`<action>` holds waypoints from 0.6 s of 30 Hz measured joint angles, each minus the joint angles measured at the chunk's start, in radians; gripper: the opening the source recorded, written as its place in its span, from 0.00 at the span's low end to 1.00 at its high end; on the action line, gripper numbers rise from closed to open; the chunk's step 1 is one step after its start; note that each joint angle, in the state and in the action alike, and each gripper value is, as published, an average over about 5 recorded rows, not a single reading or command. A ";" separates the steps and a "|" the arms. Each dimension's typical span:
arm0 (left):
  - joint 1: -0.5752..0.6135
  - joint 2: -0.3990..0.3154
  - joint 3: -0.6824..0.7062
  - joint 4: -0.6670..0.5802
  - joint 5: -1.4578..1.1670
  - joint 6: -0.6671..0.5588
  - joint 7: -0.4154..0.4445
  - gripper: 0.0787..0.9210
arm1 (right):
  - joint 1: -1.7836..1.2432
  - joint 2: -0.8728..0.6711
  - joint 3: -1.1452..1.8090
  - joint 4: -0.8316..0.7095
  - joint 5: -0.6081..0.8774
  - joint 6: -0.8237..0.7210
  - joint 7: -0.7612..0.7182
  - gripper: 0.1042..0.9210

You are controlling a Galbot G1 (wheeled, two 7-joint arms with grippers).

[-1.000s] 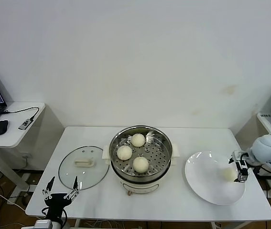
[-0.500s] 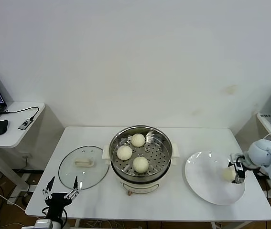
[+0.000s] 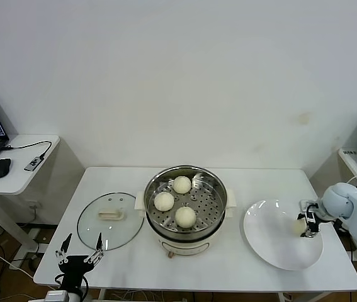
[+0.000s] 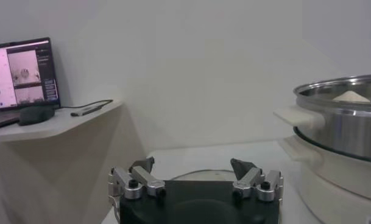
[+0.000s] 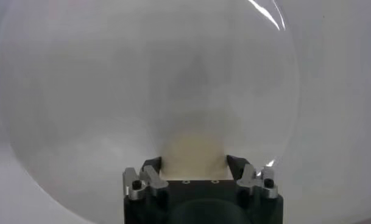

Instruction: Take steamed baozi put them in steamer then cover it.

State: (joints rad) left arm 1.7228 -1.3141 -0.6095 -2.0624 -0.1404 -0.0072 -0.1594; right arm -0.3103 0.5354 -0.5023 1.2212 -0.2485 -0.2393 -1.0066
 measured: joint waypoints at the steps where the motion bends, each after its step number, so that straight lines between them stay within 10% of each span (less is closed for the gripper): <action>1: 0.000 0.000 0.000 -0.001 0.000 0.000 0.000 0.88 | 0.000 -0.001 0.001 0.001 0.000 0.000 -0.002 0.58; 18: 0.000 0.003 0.002 -0.014 0.001 0.000 0.000 0.88 | 0.064 -0.058 -0.046 0.089 0.046 -0.022 -0.024 0.48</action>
State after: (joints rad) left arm 1.7225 -1.3114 -0.6072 -2.0759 -0.1397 -0.0074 -0.1598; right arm -0.2458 0.4769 -0.5487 1.3104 -0.2028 -0.2616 -1.0310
